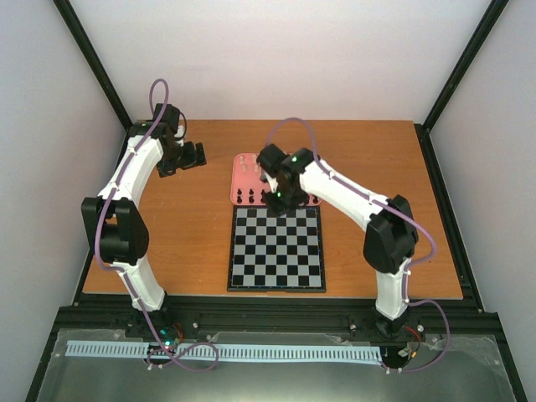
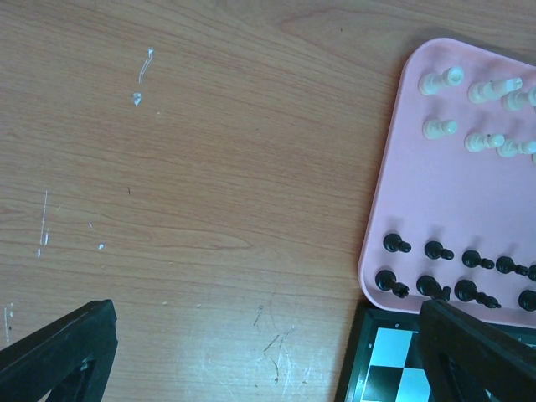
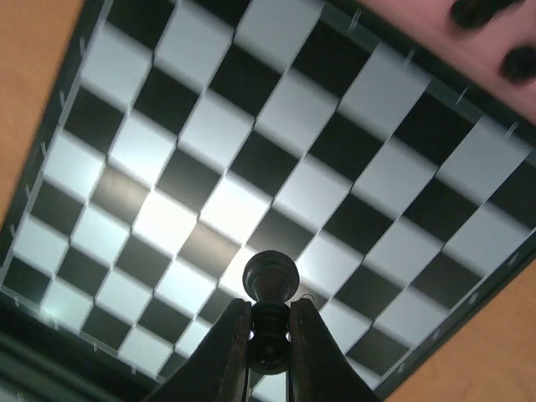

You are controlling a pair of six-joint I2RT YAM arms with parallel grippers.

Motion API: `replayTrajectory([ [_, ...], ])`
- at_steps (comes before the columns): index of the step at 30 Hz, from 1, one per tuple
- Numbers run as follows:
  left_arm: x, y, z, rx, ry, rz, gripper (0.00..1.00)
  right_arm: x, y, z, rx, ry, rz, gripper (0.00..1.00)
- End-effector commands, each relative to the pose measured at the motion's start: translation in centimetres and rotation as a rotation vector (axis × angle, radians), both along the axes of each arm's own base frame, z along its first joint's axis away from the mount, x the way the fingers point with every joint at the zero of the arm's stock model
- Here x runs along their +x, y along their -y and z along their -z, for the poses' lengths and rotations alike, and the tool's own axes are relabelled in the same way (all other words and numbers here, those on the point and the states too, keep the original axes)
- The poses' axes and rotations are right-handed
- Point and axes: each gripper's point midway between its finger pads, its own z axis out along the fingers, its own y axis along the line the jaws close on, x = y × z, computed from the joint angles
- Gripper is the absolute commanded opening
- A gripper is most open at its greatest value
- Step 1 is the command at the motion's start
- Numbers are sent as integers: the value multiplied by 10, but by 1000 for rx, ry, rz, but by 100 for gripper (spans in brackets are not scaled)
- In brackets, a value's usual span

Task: Set up the chess pieces on the board
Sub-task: Place the chess piece on the chessboard.

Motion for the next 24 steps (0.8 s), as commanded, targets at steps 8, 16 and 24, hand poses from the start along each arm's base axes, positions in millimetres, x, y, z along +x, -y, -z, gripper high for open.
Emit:
replayTrajectory([
  [8, 5, -1, 1, 1, 16, -18, 100, -87, -27, 30, 16, 9, -88, 3],
  [16, 1, -3, 2, 8, 16, -20, 100, -112, -33, 39, 62, -28, -117, 3],
  [24, -3, -3, -3, 7, 27, -21, 100, -132, -40, 41, 46, -78, -177, 3],
])
